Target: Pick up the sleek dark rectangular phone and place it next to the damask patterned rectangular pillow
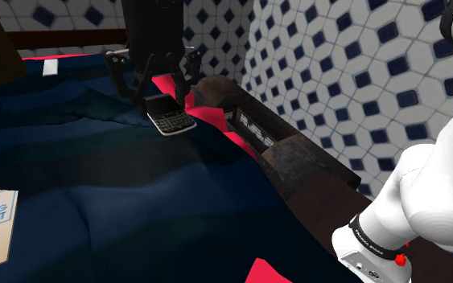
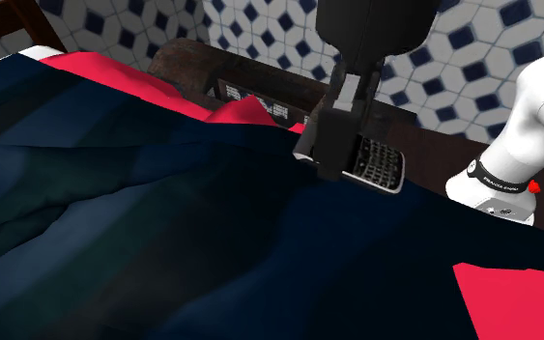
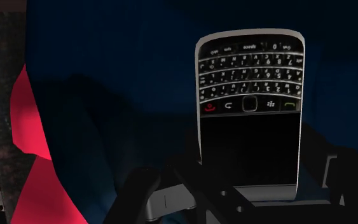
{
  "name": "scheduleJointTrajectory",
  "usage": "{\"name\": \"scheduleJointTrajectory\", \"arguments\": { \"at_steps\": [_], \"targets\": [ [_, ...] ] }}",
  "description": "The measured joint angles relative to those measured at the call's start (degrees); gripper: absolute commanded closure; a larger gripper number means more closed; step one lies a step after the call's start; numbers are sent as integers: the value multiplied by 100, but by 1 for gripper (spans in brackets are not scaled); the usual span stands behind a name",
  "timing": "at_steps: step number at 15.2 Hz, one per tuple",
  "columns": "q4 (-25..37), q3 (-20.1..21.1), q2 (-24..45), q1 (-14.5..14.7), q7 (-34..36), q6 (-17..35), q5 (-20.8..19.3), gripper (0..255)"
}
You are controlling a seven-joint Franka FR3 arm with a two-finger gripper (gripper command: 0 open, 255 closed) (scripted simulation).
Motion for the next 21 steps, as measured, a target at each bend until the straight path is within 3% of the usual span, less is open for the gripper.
{"name": "scheduleJointTrajectory", "arguments": {
  "at_steps": [7,11,21],
  "targets": [
    [-1331,195,-1265,224,355,237,597,255],
    [-1786,301,-1802,392,564,245,871,255],
    [-2695,374,-1997,472,539,978,1005,255]
  ]
}}
